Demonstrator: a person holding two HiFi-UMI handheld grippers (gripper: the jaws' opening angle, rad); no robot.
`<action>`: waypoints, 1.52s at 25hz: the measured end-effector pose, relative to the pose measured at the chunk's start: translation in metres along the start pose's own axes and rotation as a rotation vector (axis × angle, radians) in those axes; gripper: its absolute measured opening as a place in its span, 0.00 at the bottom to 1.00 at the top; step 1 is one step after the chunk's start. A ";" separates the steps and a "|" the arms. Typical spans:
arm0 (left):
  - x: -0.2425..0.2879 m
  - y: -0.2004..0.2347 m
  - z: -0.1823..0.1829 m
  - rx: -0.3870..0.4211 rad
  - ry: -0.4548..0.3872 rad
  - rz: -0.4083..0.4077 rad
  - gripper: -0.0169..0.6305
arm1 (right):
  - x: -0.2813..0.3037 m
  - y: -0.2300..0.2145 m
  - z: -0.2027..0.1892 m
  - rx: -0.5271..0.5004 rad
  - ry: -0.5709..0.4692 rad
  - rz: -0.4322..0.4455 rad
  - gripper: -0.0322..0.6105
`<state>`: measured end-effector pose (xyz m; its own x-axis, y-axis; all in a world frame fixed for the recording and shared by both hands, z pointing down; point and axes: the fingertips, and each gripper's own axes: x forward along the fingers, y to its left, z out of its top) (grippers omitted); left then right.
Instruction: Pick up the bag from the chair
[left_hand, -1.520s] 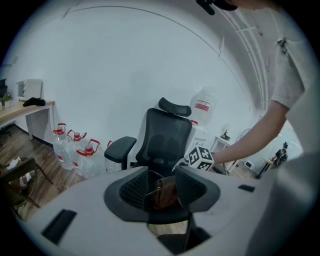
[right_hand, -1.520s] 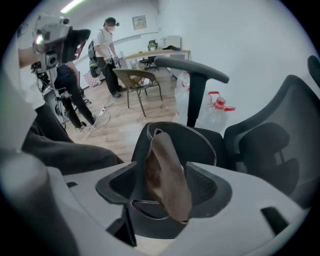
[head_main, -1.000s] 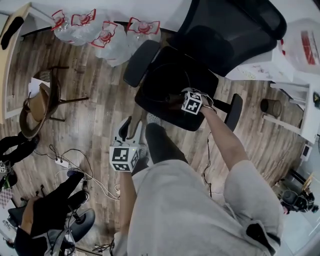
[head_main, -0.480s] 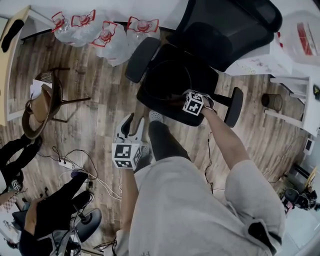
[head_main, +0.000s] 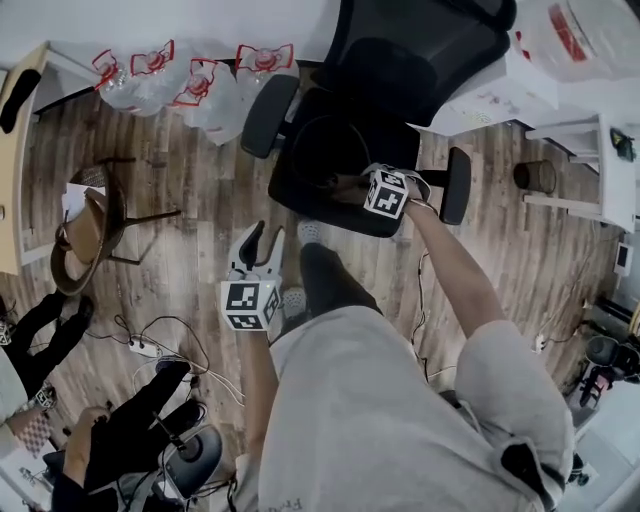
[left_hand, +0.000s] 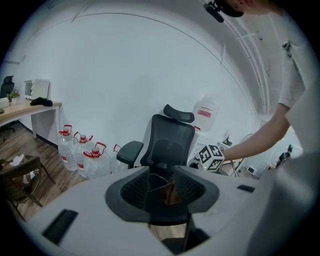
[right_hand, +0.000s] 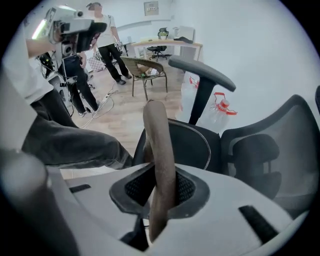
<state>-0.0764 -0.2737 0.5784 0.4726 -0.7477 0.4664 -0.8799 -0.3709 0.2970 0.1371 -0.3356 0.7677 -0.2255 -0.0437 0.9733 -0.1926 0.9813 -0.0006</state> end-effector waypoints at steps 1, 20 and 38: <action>-0.003 -0.002 0.002 0.002 -0.006 -0.005 0.25 | -0.009 0.000 0.002 -0.008 -0.001 -0.013 0.16; -0.083 -0.057 0.038 0.105 -0.122 -0.115 0.25 | -0.203 0.048 0.069 -0.155 -0.103 -0.203 0.16; -0.171 -0.137 0.038 0.265 -0.175 -0.271 0.25 | -0.318 0.183 0.097 -0.197 -0.161 -0.183 0.16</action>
<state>-0.0390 -0.1160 0.4258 0.6935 -0.6773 0.2457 -0.7178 -0.6791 0.1538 0.0810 -0.1602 0.4360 -0.3551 -0.2364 0.9044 -0.0585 0.9712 0.2309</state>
